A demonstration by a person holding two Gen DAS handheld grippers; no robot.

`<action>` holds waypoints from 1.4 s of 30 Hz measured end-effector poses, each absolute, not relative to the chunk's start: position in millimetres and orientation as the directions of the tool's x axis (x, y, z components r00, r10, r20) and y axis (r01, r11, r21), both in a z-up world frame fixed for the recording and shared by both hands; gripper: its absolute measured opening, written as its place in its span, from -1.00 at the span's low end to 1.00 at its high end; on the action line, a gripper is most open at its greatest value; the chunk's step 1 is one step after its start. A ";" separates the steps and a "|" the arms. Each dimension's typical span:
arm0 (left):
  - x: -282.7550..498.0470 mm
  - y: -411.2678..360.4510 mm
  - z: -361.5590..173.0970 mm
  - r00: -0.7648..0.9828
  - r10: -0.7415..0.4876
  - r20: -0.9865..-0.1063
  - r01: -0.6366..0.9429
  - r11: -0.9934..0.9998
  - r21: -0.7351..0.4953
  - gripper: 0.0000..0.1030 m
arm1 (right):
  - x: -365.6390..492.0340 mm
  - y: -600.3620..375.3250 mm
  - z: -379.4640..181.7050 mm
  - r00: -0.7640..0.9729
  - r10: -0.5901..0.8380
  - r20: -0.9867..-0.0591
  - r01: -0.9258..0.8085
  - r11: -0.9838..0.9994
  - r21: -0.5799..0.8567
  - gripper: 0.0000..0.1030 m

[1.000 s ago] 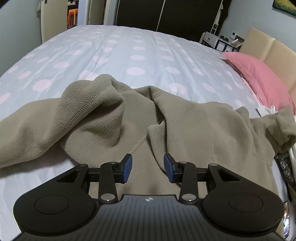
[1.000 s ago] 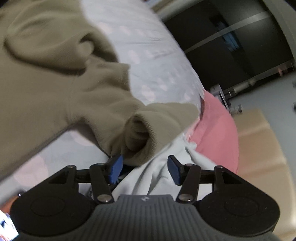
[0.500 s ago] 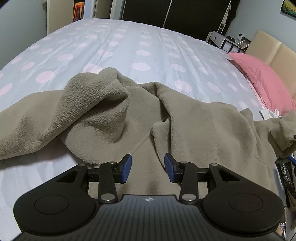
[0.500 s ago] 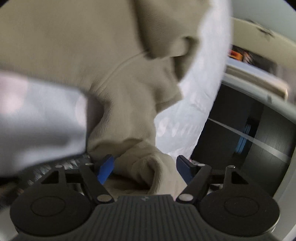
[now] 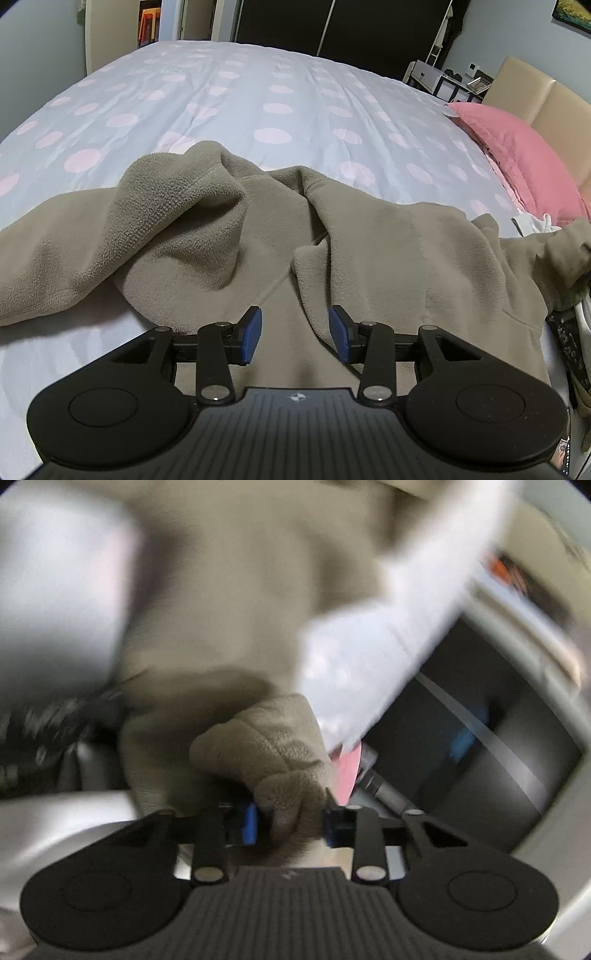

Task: Fold clothes

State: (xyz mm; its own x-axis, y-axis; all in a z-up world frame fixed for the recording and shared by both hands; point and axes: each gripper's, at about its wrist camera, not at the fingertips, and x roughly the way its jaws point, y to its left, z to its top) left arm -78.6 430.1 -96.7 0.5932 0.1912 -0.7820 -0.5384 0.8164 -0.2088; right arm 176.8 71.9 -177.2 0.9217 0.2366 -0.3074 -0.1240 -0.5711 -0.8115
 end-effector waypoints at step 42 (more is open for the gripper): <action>-82.5 406.5 -102.9 0.583 0.170 -0.795 -0.522 0.828 -0.205 -0.26 | 229.0 -191.1 65.7 0.793 0.105 -0.600 -0.161 0.986 -0.041 -0.13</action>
State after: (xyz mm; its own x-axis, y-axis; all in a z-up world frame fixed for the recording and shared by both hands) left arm -82.5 406.5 -102.9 0.5826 0.1702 -0.7947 -0.5219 0.8279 -0.2053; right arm 229.0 -191.1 65.7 0.7933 0.1048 -0.5998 -0.1611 0.9861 -0.0408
